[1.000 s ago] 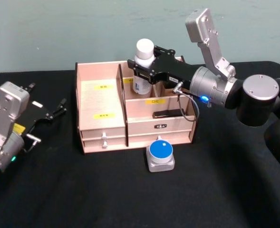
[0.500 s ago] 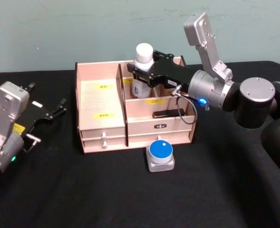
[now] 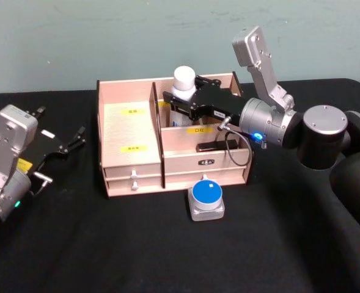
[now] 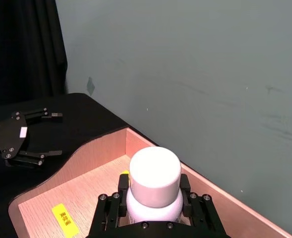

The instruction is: Pick up the facial cleanser and watermelon frost from the table and place them into the tiered storage box.

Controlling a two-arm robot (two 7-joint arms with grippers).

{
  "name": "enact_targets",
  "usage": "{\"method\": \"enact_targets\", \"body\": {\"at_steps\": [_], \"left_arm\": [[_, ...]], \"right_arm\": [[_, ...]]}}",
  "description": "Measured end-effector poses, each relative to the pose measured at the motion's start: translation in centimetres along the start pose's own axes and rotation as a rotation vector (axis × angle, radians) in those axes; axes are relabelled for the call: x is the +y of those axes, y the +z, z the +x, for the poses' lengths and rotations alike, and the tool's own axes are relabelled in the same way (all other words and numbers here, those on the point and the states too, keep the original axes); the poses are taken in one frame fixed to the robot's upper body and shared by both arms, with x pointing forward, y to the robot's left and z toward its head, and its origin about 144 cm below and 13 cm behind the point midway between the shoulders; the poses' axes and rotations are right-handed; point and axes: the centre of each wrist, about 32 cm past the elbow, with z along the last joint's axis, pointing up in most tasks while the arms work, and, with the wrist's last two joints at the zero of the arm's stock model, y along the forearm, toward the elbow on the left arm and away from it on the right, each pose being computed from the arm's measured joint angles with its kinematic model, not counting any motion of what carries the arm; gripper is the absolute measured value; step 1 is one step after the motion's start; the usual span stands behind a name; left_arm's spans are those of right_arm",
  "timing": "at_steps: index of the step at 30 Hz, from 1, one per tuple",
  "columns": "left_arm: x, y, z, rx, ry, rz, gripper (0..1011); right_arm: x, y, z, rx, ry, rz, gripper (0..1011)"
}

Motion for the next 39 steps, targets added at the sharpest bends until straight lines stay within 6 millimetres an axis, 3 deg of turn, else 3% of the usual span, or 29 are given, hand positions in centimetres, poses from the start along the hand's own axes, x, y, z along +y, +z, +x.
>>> {"method": "enact_targets", "body": {"at_steps": [23,27,39], "left_arm": [[0.0,0.0,0.0,0.0,0.0,0.0,1010],[0.0,0.0,0.0,0.0,0.0,0.0,1010],[0.0,0.0,0.0,0.0,0.0,0.0,1010]], "right_arm": [[0.23,-0.54,0.03,0.009,-0.002,-0.022,592],[0.22,-0.52,0.04,0.009,-0.002,-0.021,664],[-0.14,-0.15,-0.06,0.002,-0.003,-0.02,1002]]}}
